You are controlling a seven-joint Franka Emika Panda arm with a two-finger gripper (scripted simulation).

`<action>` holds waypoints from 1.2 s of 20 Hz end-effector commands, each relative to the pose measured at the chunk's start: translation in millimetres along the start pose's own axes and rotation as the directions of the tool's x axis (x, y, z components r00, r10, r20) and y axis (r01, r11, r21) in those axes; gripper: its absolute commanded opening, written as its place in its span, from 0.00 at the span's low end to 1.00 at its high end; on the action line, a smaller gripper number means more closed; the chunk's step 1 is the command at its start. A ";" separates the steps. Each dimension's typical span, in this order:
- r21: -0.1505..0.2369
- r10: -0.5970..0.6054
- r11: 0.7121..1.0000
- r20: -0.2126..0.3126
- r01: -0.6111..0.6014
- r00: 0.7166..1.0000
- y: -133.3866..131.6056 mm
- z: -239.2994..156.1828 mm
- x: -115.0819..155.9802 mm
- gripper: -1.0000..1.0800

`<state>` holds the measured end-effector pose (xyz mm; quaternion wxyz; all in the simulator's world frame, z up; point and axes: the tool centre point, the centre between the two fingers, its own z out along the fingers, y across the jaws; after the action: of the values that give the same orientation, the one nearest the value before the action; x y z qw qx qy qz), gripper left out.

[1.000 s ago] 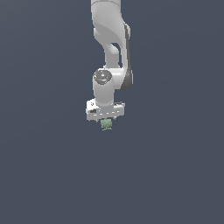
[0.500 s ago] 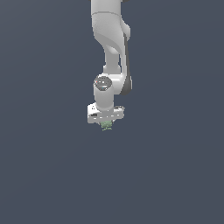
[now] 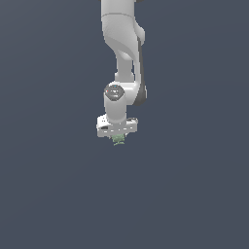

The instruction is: Pick up the object and move it to a goal position.

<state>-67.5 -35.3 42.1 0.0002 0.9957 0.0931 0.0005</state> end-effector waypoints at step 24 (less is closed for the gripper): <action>0.001 -0.001 1.000 0.001 0.001 1.000 26.3 -104.4 3.5 0.00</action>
<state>-59.5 -59.6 142.3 0.0001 0.9956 0.0935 0.0008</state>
